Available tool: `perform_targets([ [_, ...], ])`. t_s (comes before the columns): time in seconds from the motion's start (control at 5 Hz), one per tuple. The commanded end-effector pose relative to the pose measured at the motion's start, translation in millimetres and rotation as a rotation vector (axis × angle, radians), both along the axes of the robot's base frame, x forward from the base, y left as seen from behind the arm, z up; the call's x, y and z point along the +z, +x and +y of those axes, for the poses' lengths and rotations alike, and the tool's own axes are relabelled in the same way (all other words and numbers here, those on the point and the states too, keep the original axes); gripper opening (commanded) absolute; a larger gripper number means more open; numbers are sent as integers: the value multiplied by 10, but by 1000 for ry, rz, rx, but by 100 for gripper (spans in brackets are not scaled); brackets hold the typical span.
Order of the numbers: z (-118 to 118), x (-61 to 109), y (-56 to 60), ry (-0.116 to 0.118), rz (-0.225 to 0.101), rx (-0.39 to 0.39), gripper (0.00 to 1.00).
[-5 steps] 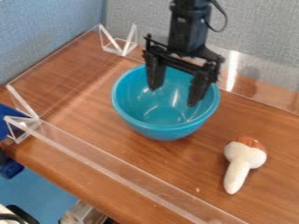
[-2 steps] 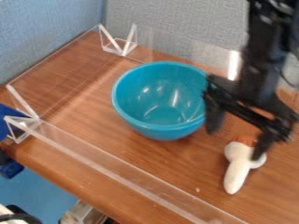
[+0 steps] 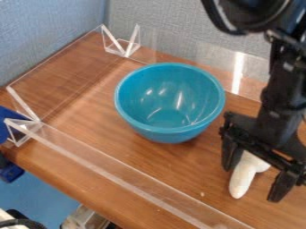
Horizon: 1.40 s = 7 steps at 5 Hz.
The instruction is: Put the mushroom in the blue bowl
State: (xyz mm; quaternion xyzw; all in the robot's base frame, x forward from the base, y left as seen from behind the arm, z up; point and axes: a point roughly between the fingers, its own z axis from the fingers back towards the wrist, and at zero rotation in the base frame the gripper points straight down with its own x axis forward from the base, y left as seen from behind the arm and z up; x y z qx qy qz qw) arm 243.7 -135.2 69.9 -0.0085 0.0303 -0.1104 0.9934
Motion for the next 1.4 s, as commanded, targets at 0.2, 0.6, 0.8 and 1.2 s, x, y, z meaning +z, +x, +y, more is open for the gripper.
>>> perform_targets([
  [0.2,-23,-103,78,-11,-31,16,100],
  [0.6,13,-186,156,1,-49,34,100],
  [0.8,27,-196,195,6,-61,40,100],
  [1.2,46,-241,260,10,-82,47,100],
])
